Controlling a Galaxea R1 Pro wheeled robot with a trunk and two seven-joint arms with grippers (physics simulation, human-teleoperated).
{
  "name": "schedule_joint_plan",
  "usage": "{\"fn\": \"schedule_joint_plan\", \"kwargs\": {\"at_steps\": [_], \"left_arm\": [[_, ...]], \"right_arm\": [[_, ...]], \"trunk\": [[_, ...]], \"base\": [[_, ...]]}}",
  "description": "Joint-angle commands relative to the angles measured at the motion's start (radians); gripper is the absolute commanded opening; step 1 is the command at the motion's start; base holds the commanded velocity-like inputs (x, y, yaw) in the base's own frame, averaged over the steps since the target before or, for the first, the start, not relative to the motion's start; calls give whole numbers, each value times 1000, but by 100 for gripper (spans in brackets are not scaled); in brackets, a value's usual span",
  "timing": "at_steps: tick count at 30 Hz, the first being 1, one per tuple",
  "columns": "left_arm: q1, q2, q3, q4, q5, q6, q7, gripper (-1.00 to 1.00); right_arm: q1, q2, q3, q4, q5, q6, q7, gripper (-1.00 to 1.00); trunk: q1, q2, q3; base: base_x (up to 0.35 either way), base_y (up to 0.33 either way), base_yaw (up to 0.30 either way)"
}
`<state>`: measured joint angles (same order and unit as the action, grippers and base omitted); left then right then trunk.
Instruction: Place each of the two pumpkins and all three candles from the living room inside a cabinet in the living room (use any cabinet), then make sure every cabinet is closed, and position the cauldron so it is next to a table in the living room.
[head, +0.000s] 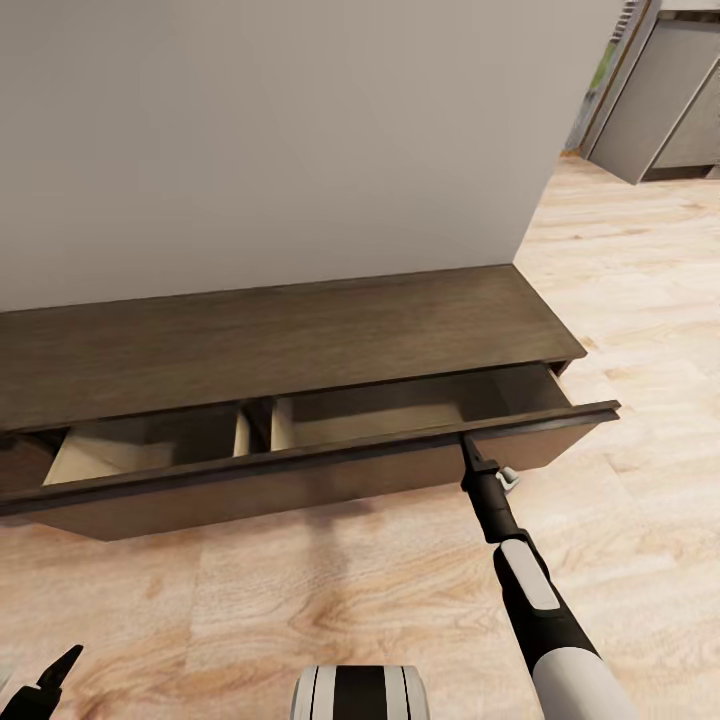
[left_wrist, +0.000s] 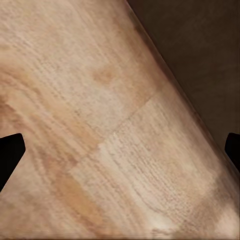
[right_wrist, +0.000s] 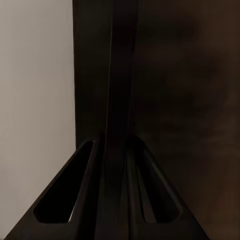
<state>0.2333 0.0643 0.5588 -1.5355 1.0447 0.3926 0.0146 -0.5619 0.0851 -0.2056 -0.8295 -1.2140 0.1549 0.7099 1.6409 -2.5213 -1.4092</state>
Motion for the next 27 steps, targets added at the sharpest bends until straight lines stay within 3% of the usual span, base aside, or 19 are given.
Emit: {"fn": "schedule_joint_plan", "kwargs": {"at_steps": [1, 12, 27], "left_arm": [[0, 0, 0, 0, 0, 0, 0, 100], [0, 0, 0, 0, 0, 0, -2, 100], [0, -1, 2, -1, 0, 0, -3, 100]], "right_arm": [[0, 0, 3, 32, 10, 0, 2, -100], [0, 1, 3, 32, 11, 0, 2, -100], [0, 1, 3, 32, 11, 0, 2, -100]], "trunk": [[0, 0, 0], [0, 0, 0], [0, 0, 0]], "base": [[-37, -10, 0], [-187, -2, 0], [-82, -29, 0]]}}
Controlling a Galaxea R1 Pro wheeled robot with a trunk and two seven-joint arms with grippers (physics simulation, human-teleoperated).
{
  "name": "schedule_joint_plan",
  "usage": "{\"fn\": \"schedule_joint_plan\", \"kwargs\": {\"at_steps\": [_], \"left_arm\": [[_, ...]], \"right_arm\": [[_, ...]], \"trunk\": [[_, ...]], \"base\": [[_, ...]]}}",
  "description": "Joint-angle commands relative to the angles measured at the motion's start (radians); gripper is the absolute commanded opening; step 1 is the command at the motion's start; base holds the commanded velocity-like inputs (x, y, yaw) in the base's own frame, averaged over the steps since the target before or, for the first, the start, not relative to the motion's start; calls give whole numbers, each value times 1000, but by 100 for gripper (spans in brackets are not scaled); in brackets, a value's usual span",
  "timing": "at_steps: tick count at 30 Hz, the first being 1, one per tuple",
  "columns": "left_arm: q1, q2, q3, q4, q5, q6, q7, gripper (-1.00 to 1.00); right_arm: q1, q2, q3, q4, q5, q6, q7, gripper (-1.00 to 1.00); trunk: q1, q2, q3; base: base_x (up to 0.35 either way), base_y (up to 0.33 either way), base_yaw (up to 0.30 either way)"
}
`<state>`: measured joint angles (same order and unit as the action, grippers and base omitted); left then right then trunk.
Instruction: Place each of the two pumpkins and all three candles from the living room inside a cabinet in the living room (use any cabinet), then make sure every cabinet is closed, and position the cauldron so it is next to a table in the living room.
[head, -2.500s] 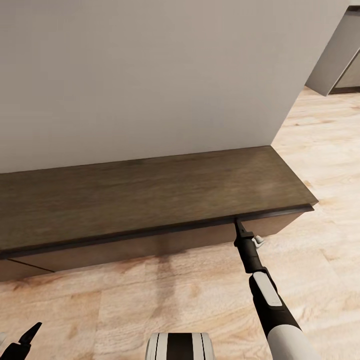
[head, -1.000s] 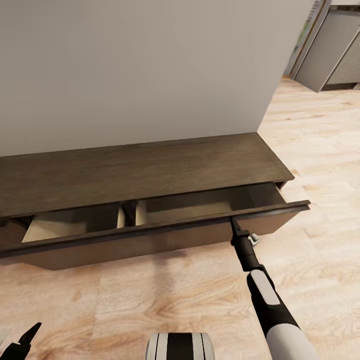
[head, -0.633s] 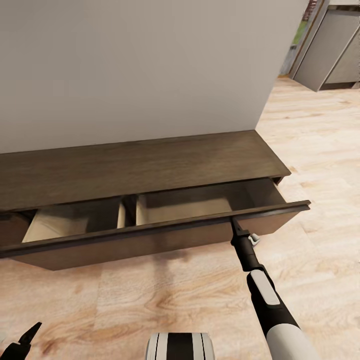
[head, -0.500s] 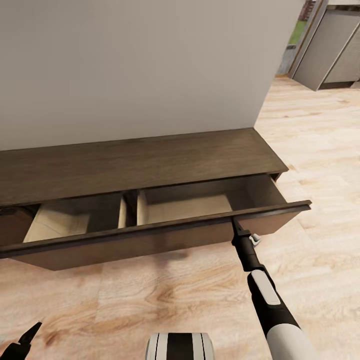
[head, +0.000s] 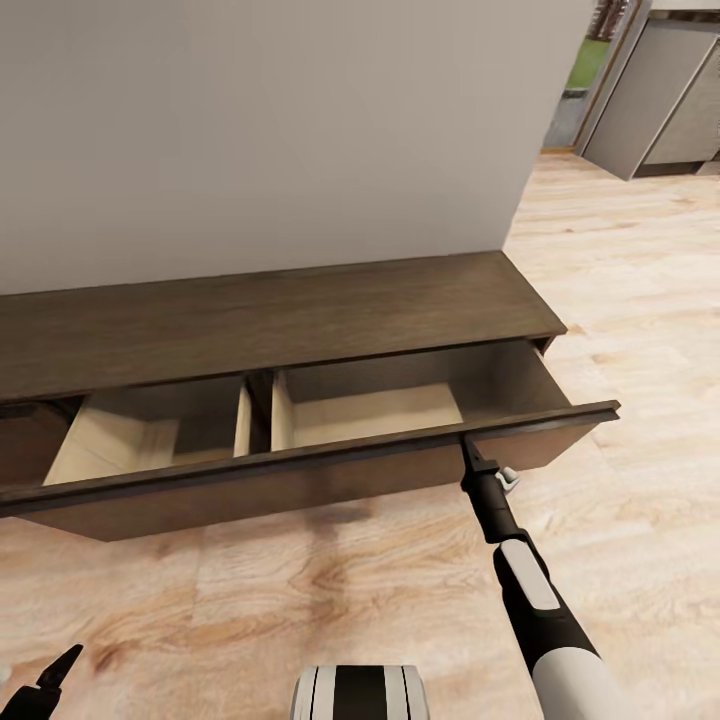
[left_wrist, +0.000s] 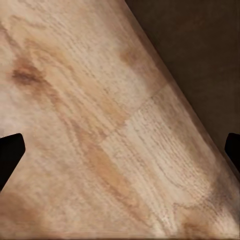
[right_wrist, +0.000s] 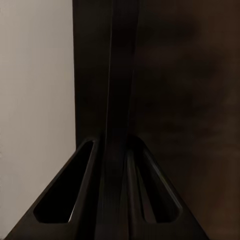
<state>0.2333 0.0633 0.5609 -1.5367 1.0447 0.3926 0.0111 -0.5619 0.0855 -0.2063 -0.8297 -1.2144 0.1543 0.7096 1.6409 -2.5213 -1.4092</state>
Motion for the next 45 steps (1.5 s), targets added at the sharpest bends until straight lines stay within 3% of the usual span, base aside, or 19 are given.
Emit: {"fn": "schedule_joint_plan", "kwargs": {"at_steps": [1, 20, 39, 40, 45], "left_arm": [[0, 0, 0, 0, 0, 0, 0, 100], [0, 0, 2, 0, 0, 0, 0, 100], [0, 0, 4, 0, 0, 0, 0, 100], [0, 0, 4, 0, 0, 0, 0, 100], [0, 0, 4, 0, 0, 0, 0, 100]], "right_arm": [[0, 0, 4, 32, 12, 0, 2, -100], [0, 0, 4, 32, 12, -2, 2, -100], [0, 0, 4, 32, 12, -1, 1, -100], [0, 0, 4, 32, 12, -1, 1, 100], [0, 0, 4, 32, 12, 0, 1, 100]], "trunk": [[0, 0, 0], [0, 0, 0], [0, 0, 0], [0, 0, 0], [0, 0, 0]], "base": [[-54, -27, 0], [-169, -4, 0], [-32, -5, 0], [-2, -1, 0], [-1, 0, 0]]}}
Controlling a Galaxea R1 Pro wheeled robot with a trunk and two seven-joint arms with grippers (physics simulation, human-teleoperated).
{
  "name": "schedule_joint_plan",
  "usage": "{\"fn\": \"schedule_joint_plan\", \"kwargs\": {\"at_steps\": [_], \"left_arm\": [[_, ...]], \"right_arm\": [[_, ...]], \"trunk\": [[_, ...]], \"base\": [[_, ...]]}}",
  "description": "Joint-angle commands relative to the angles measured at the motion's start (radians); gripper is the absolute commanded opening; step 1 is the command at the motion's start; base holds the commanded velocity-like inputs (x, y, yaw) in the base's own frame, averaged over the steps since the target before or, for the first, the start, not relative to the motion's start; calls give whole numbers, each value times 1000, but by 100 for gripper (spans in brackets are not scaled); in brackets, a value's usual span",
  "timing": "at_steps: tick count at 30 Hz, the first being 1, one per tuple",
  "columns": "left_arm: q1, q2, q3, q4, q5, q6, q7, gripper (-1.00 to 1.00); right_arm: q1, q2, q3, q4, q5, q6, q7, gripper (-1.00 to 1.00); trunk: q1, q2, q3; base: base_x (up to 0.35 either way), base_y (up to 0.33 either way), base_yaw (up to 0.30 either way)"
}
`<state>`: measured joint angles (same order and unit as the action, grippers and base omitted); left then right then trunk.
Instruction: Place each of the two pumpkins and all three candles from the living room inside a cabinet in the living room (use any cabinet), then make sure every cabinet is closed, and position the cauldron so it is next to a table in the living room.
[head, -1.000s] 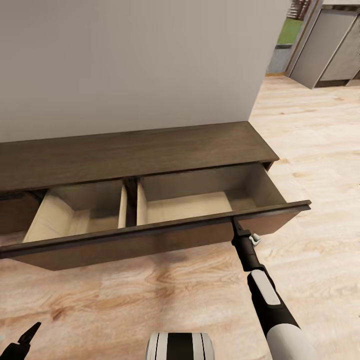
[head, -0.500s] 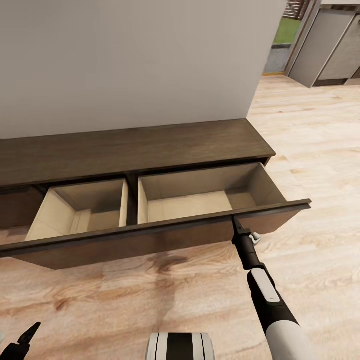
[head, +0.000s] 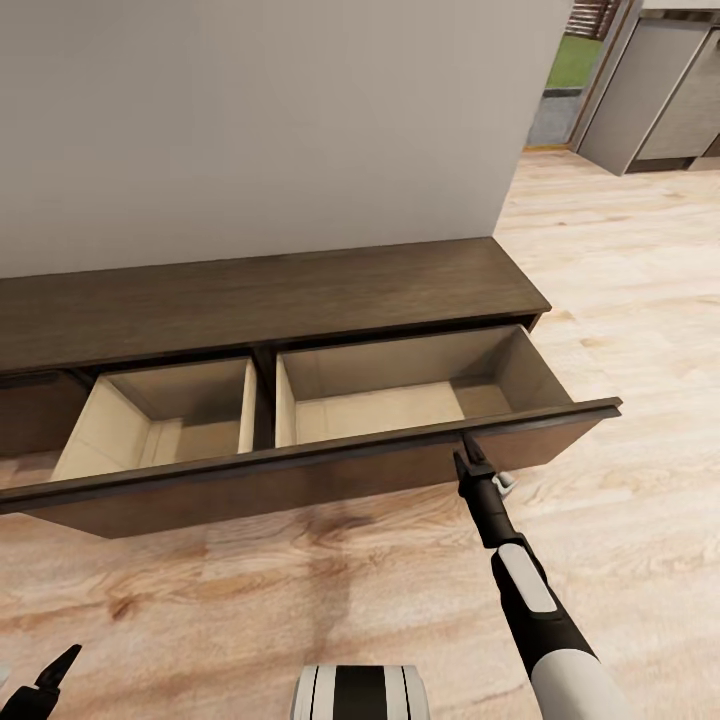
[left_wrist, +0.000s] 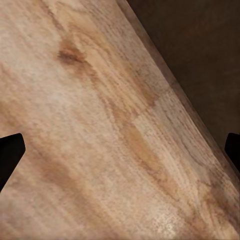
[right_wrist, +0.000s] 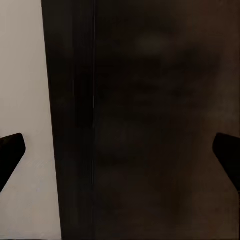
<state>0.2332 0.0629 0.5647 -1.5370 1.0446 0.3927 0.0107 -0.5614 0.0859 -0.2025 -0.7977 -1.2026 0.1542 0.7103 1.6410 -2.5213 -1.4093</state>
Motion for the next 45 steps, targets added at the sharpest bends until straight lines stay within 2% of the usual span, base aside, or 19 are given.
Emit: {"fn": "schedule_joint_plan", "kwargs": {"at_steps": [1, 10, 14, 20, 24, 26, 28, 30, 31, 33, 34, 37, 38, 39, 41, 42, 45], "left_arm": [[0, 0, 0, 0, 0, 0, 0, 100], [0, 0, -2, 0, 0, -1, 2, 100], [0, -2, -5, -3, 0, -1, 4, 100], [0, -3, -8, -7, 0, -1, 5, 100], [0, -4, -11, -10, 0, -2, 4, 100], [0, -4, -13, -15, 1, -1, 0, 100], [0, -4, -13, -27, 1, -1, -8, 100], [0, -4, -14, -31, 1, 0, -10, 100], [0, -4, -14, -34, 1, 0, -11, 100], [0, -4, -14, -36, 1, 1, -11, 100], [0, -4, -11, -37, 0, 0, -5, 100], [0, -3, -4, -34, -2, 0, 12, 100], [-2, 0, -2, -28, -3, 0, 35, 100], [-6, 2, -3, -22, -3, 0, 49, 100], [-55, 1, -22, 30, -7, 0, 120, 100], [-75, 2, -46, 56, -20, 0, 147, 100], [-93, 1, -76, 76, -57, -1, 182, 100]], "right_arm": [[0, 0, 0, 0, 0, 0, 0, 100], [1, 0, 2, -13, 0, -10, 7, 100], [43, -7, -1, -95, 0, -14, 7, 100], [159, -20, -5, -261, 3, -16, 5, 100], [202, -21, -5, -314, 12, -15, 2, 100], [214, -22, -2, -333, 42, -9, -9, 100], [236, -20, 3, -420, 126, 1, -48, 100], [271, -18, 12, -497, 183, 9, -71, 100], [320, -15, 36, -586, 255, 22, -101, 100], [371, -13, 88, -671, 339, 40, -142, 100], [403, -13, 189, -724, 428, 69, -197, 100], [410, -10, 316, -770, 530, 121, -297, 100], [389, -11, 386, -787, 586, 172, -381, 100], [376, -11, 419, -793, 607, 202, -420, 100], [315, -9, 551, -808, 664, 338, -529, 100], [289, -8, 591, -811, 679, 378, -560, 100], [260, -6, 626, -814, 692, 414, -591, 100]], "trunk": [[0, 0, 0], [0, 0, 0], [0, 0, 0], [0, 0, 0], [0, 0, 0], [0, 0, 0], [0, 0, 0], [0, 0, 4], [-1, 0, 8], [-2, 1, 15], [-2, 1, 19], [-4, 2, 31], [-4, 2, 35], [-5, 2, 39], [-5, 3, 46], [-6, 3, 50], [-7, 4, 62]], "base": [[0, 0, 0], [0, 0, 0], [0, 0, 0], [-33, -16, 0], [-216, -102, 0], [-188, -83, 0], [-88, -39, 0], [-49, -22, 0], [-28, -12, 0], [-20, -9, 0], [-11, -5, 0], [-7, -3, 0], [-4, -2, 0], [-3, -1, 0], [-2, -1, 0], [0, 0, 0], [0, 0, 0]]}}
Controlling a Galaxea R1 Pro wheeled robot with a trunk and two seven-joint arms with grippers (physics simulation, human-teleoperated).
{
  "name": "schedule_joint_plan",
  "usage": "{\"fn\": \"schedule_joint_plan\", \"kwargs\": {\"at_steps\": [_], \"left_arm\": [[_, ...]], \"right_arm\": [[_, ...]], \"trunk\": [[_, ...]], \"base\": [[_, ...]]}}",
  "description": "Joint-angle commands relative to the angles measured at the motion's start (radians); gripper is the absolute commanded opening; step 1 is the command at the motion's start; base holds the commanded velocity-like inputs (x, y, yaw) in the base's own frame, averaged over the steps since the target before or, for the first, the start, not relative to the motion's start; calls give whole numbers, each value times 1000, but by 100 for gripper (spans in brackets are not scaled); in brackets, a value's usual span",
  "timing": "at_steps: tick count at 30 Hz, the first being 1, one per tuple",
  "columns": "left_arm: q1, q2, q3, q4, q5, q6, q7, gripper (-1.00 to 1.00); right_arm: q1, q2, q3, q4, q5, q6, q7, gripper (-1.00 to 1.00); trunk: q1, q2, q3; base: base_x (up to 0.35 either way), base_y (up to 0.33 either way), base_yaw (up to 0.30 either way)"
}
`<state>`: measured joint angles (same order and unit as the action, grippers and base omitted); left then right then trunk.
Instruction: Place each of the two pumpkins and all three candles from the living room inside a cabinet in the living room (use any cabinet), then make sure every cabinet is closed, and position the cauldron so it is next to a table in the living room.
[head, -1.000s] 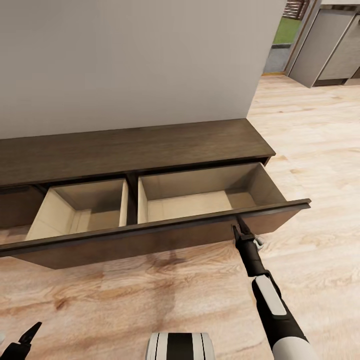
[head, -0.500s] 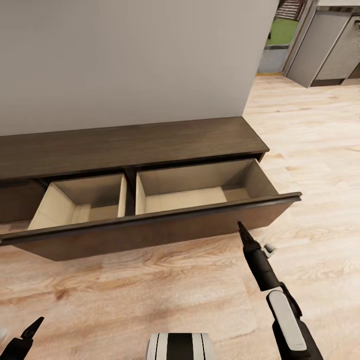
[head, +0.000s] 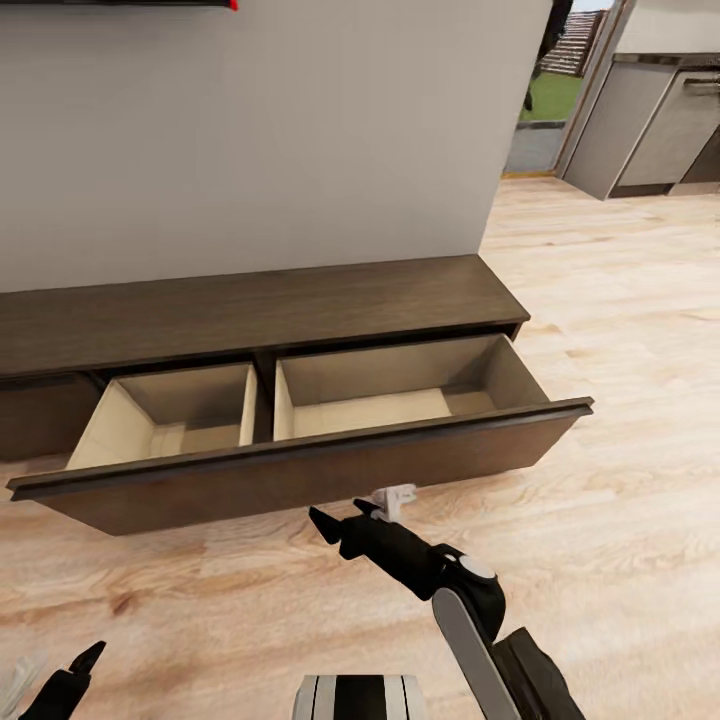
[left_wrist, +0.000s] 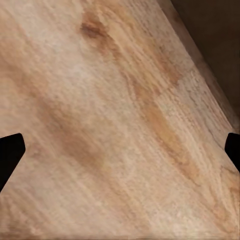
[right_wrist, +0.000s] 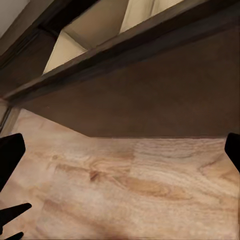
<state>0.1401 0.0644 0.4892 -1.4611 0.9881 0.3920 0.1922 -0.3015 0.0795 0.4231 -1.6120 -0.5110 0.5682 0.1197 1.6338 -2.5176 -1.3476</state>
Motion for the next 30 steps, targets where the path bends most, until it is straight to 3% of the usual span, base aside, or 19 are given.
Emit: {"fn": "schedule_joint_plan", "kwargs": {"at_steps": [1, 3, 6, 10, 15, 21, 22, 30], "left_arm": [[-4, -1, -7, 4, -16, 0, 11, 100], [-14, -3, -25, 15, -67, -1, 50, 100], [-18, -4, -33, 28, -83, 0, 89, 100], [-20, -4, -30, 32, -86, 0, 107, 100], [-20, -5, -26, 33, -91, -1, 118, 100], [-20, -3, -26, 38, -93, -3, 120, 100], [-20, -2, -25, 42, -93, -20, 121, 100], [-14, -2, -25, 31, -89, -48, 117, 100]], "right_arm": [[-7, 0, 8, -1, 3, 8, -10, 100], [-33, 4, 35, -2, 10, 29, -52, 100], [-56, 26, 87, -3, 16, 44, -85, 100], [-60, 38, 135, -3, 21, 50, -152, 100], [-64, 45, 233, -3, 25, 53, -263, 100], [-66, 44, 292, -3, 33, 54, -280, 100], [-64, 45, 322, -3, 41, 54, -291, 100], [-70, 49, 330, -3, 45, 121, -345, 100]], "trunk": [[0, 0, 4], [-1, 1, 12], [-3, 1, 23], [-4, 2, 39], [-7, 4, 62], [-9, 5, 87], [-10, 5, 91], [-13, 7, 122]], "base": [[0, 0, 0], [0, 0, 0], [0, 0, 0], [0, 0, 14], [0, 0, 145], [0, 0, 266], [0, 0, 289], [0, 0, 293]]}}
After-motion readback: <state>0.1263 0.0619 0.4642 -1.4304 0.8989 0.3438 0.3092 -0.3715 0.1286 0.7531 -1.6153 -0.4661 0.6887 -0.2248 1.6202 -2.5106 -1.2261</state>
